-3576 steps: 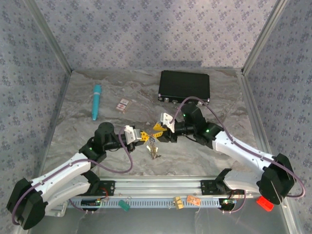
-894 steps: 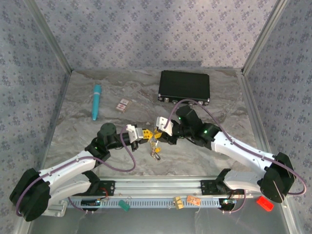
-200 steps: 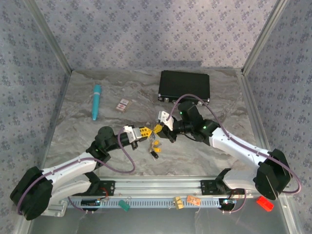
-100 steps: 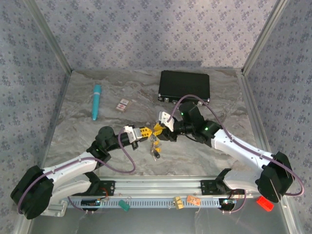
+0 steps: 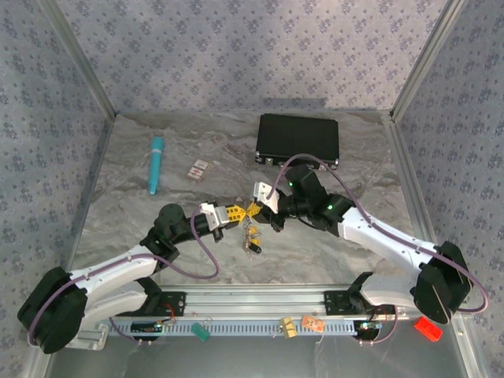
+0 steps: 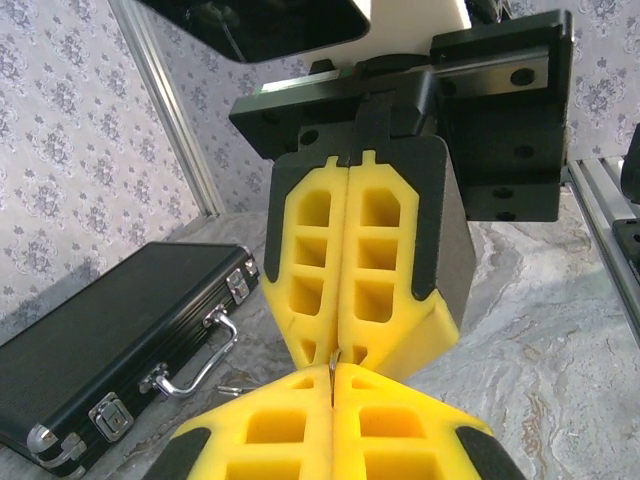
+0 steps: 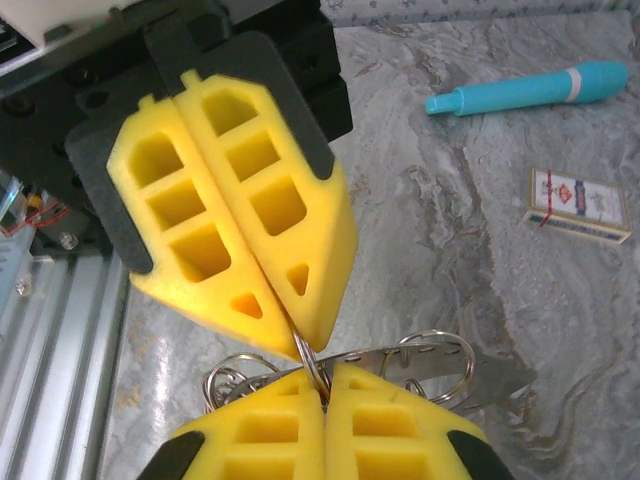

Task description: Put the keys on the keyring

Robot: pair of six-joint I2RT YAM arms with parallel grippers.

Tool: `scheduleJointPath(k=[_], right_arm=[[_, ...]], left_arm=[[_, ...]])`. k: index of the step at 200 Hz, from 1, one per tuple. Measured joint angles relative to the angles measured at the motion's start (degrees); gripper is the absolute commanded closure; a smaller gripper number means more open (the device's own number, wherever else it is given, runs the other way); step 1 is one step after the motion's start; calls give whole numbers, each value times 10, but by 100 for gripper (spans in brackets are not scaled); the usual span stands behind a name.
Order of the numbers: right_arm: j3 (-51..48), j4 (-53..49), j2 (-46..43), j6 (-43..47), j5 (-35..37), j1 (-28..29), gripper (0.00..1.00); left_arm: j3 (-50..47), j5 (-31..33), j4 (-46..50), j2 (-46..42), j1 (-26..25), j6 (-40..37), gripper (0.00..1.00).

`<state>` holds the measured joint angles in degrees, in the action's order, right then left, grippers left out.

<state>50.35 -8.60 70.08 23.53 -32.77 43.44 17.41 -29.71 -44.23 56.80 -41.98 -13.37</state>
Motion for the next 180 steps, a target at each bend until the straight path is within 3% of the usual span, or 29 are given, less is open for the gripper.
scheduleJointPath(k=[26, 60, 123, 167, 180], right_arm=[[8, -16, 0, 10, 5, 1, 100], [49, -89, 0, 47, 52, 15, 100], [123, -193, 30, 111, 130, 51, 100], [134, -205, 33, 130, 155, 62, 100], [134, -206, 33, 130, 157, 62, 100]], left_arm=[[5, 4, 14, -1, 0, -7, 74], [40, 19, 110, -18, 0, -37, 73], [82, 25, 212, -19, 0, -70, 80], [82, 13, 223, -19, 0, -70, 100], [82, 10, 222, -19, 0, -71, 100]])
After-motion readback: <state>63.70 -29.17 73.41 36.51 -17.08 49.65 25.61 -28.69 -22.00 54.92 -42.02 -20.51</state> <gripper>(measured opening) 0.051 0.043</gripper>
